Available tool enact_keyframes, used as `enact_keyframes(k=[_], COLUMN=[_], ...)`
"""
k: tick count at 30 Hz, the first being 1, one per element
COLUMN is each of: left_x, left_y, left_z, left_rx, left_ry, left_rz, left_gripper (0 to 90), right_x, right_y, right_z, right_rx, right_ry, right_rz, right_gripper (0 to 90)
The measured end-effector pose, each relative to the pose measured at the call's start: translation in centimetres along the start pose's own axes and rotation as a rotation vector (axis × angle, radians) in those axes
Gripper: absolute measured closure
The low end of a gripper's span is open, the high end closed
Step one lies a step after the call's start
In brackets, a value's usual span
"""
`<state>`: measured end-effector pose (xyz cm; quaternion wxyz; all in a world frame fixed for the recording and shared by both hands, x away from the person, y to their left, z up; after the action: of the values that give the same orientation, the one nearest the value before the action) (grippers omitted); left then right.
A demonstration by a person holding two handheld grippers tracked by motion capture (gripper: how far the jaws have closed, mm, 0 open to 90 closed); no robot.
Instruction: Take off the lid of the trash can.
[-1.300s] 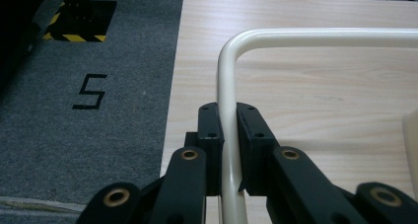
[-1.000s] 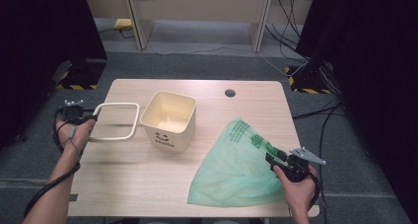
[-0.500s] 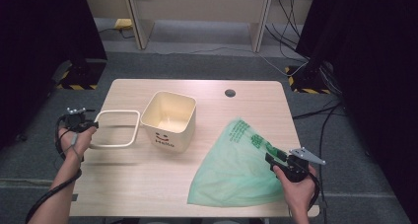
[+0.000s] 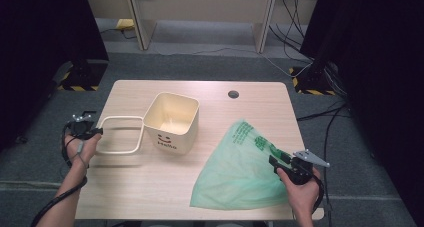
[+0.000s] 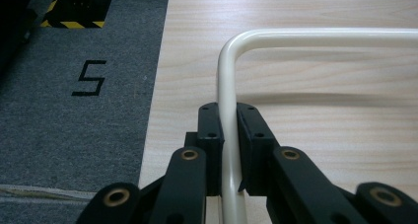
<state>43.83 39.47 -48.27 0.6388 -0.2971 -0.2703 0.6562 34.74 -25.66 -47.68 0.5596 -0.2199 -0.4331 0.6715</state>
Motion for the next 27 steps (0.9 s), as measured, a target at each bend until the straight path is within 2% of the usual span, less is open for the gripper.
enact_keyframes(k=[13,27], left_x=[-0.2,-0.6], left_y=[1.2,1.5], left_z=[-0.5,-0.9], left_rx=[-0.009,-0.003], left_ry=[-0.012,-0.017], left_rz=[-0.009,-0.026], left_gripper=[81.3,81.1], right_x=[0.1,0.2], right_y=[0.0,0.0], right_z=[-0.1,-0.1], right_rx=[0.003,0.002], right_ry=[-0.002,-0.002], right_rz=[0.002,0.001], right_gripper=[48.0,48.0])
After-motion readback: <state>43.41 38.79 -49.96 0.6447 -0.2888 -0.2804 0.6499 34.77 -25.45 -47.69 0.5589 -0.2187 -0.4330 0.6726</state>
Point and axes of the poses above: each handheld gripper's, and its own axes: z roughly backward along the jaws, y roughly out of its underside, x roughly to its left, the point moved 1 cm from there along -z, roughly forward along the jaws, and after that the axes turned 2 degrees about y, right-handed, at the moved point
